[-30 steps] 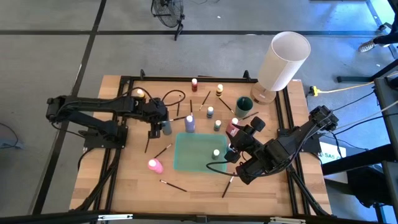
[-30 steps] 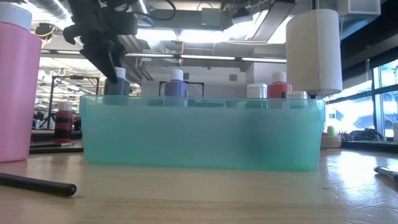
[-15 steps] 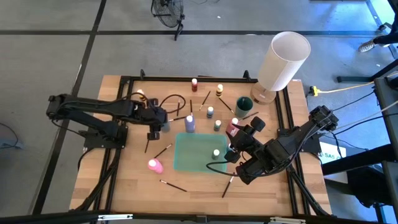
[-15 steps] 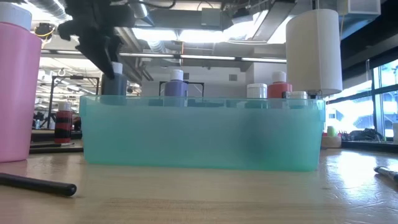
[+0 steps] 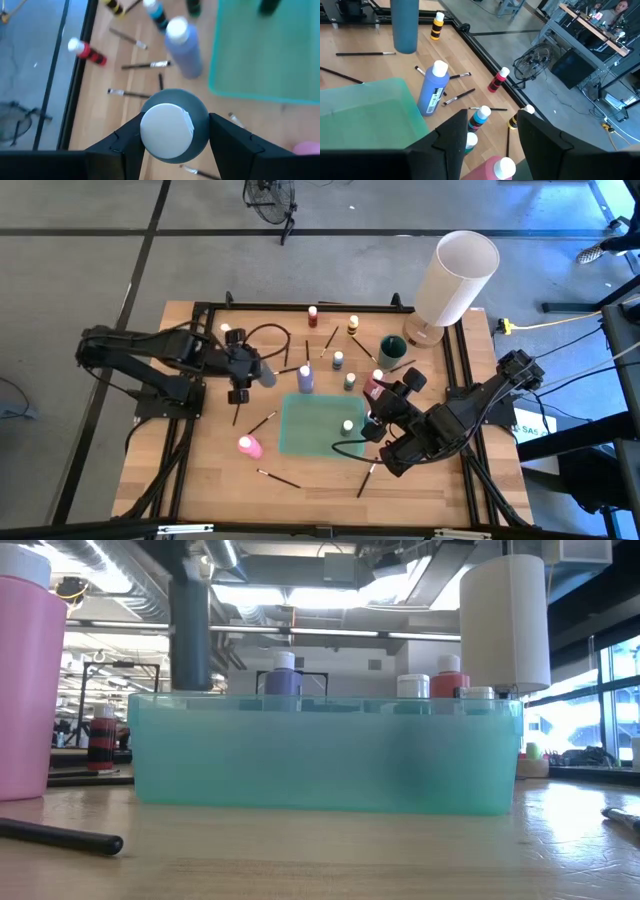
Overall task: Pick & Place Paint Supplies
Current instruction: Put the big blue paint bottle into the light green bin
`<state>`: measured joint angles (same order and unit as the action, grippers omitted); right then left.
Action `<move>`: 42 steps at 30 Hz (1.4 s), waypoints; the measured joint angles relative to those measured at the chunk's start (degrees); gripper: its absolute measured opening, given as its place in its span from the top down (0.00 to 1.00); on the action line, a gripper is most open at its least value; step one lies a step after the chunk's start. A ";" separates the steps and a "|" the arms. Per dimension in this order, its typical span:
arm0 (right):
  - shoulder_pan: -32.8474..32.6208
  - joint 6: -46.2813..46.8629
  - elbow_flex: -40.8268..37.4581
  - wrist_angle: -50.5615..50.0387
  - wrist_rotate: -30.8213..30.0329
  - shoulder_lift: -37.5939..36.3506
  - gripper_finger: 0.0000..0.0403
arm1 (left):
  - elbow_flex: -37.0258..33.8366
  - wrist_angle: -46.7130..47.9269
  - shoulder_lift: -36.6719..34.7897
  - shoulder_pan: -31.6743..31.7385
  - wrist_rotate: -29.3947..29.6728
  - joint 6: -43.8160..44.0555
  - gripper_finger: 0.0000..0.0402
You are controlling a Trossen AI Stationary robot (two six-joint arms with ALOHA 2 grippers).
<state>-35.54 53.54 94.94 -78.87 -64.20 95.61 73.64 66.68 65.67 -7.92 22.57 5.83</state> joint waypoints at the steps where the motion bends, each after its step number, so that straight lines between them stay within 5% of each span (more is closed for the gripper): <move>1: -0.12 0.00 0.00 0.04 0.00 0.00 0.57 | 0.97 0.02 0.00 -0.53 -0.66 -0.01 0.54; 12: -1.43 0.00 0.00 0.99 0.02 0.00 0.57 | 4.44 -8.61 1.20 -4.11 -7.27 -0.61 0.54; 32: -4.24 0.00 0.00 4.39 0.17 0.02 0.57 | 7.21 -20.38 16.57 -0.55 -18.63 -24.87 0.55; 42: -10.46 0.86 0.00 4.97 -5.01 0.02 0.57 | 10.06 -25.88 23.71 3.67 -23.16 -31.20 0.55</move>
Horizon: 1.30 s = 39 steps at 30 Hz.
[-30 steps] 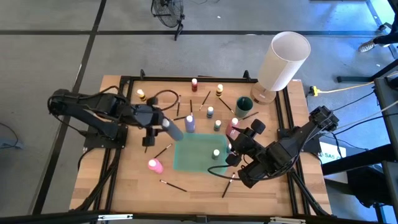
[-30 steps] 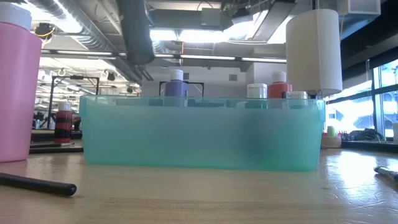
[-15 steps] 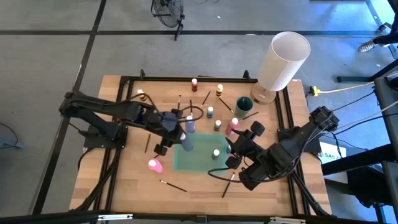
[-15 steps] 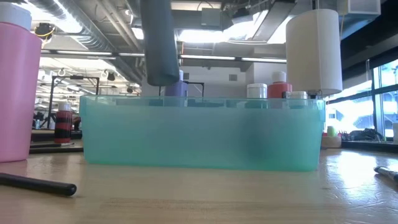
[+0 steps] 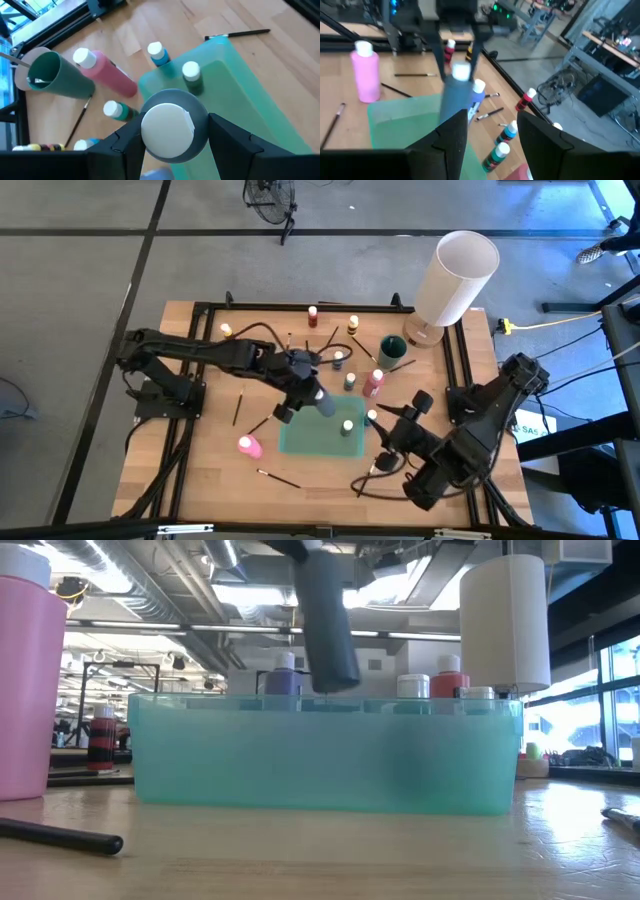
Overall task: Pick & Place Paint Supplies
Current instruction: Put the big blue paint bottle into the light green bin, then put the black eyeshadow brush into the green cup
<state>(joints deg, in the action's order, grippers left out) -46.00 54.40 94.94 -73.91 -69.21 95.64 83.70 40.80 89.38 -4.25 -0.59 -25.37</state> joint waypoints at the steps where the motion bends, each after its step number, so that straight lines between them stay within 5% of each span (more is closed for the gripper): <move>1: -0.67 0.28 0.00 0.02 -0.67 0.00 0.57 | 0.00 -0.44 0.55 0.42 -0.71 -0.63 0.55; 24: -5.27 2.36 0.00 -0.55 -1.75 0.00 0.57 | 0.07 -5.31 9.14 4.02 -5.53 -3.99 0.57; 39: -5.27 2.35 0.00 -0.68 -1.73 0.00 0.57 | 0.04 -4.68 9.14 4.04 -4.91 -4.07 0.84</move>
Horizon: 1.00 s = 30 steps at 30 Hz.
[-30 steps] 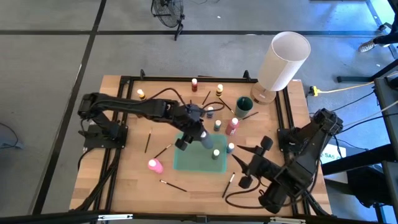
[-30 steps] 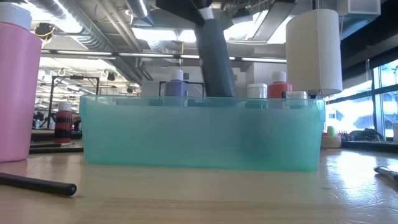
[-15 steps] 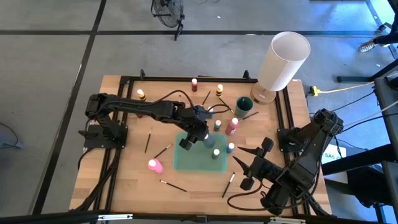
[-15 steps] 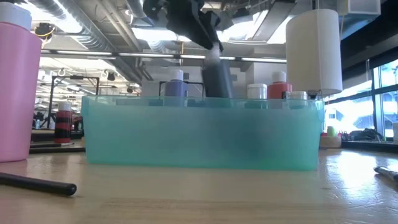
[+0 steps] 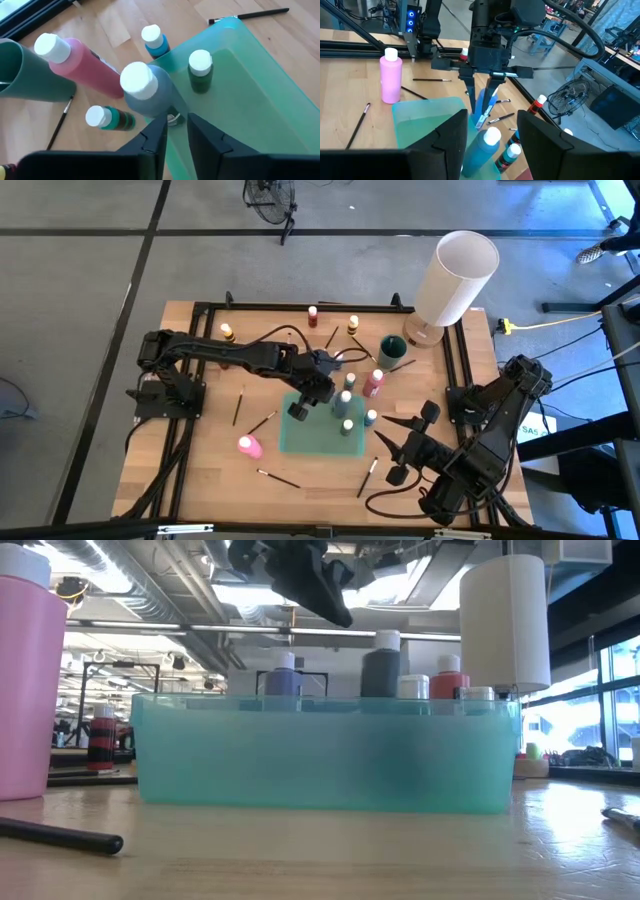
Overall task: Pick & Place Paint Supplies
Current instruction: Put the black eyeshadow brush into the green cup
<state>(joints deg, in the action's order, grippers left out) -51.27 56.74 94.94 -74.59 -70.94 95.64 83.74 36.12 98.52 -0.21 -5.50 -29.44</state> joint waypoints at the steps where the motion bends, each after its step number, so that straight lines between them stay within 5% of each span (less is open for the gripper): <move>1: 0.00 0.00 0.01 0.00 0.01 0.00 0.57 | 0.00 -0.06 0.00 0.00 0.06 -0.20 0.85; 7: 0.00 -0.01 0.00 -0.20 0.00 0.00 0.57 | -0.07 -0.37 -0.35 -0.01 2.78 -0.32 0.87; 13: 0.00 0.00 0.01 -0.39 0.03 -0.01 0.57 | 0.31 4.40 -3.86 -1.47 12.48 1.27 0.87; 18: 0.02 1.53 0.04 -1.84 0.29 0.00 0.57 | 0.81 10.64 -9.74 -3.83 17.71 10.08 0.88; 30: 0.22 1.54 0.04 -1.44 0.18 0.02 0.57 | 0.85 22.39 -20.08 -5.34 16.44 24.99 0.82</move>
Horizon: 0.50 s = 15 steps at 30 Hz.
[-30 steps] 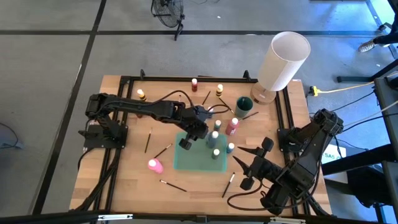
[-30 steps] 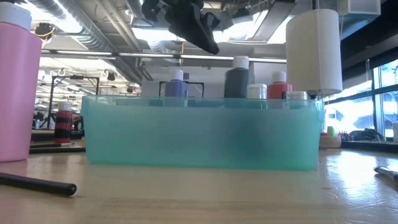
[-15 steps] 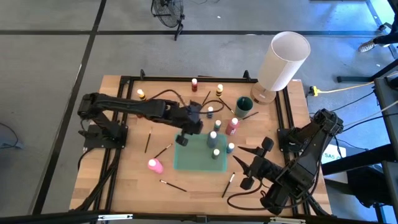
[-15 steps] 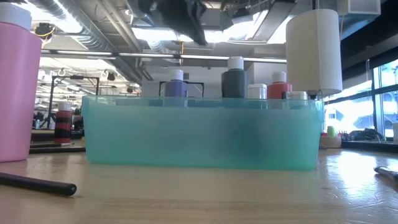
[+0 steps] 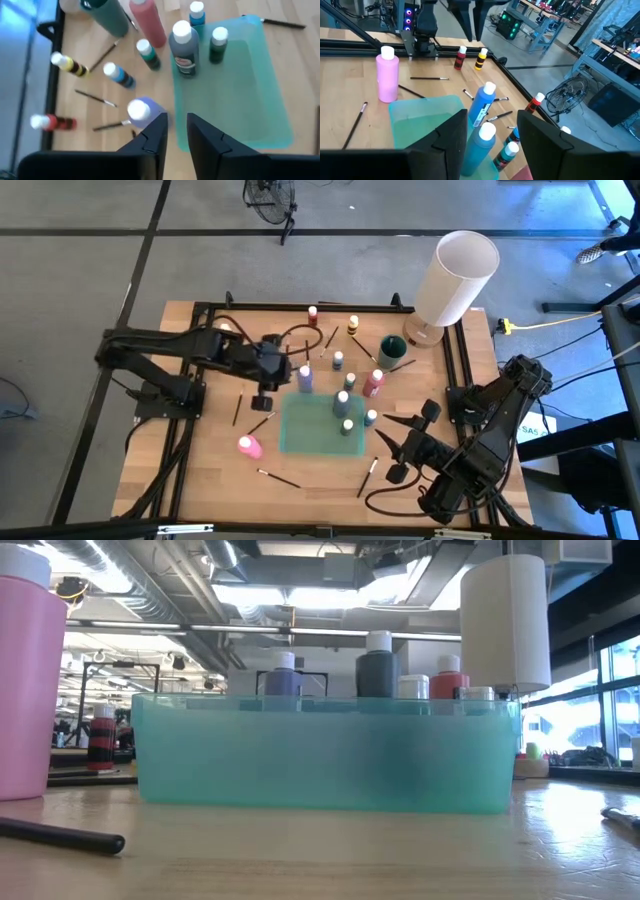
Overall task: Pick & Place Paint Supplies
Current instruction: Put the black eyeshadow brush into the green cup
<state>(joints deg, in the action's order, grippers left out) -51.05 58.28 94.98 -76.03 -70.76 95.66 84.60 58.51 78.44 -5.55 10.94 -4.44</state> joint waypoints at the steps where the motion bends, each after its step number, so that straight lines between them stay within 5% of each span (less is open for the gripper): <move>1: 0.00 0.02 0.00 0.15 0.00 0.00 0.57 | 0.00 1.05 -0.12 0.14 -0.33 0.64 0.80; 9: -0.04 1.11 0.00 0.54 0.63 0.00 0.57 | -0.30 6.06 0.56 1.47 -0.64 1.94 0.57; 15: -0.07 1.11 0.00 0.48 1.81 0.00 0.57 | -6.54 6.52 -0.23 4.58 -1.75 -4.95 0.43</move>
<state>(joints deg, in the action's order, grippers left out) -51.11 59.40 94.98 -75.55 -68.95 95.66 78.05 65.02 78.22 -0.97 9.18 -9.39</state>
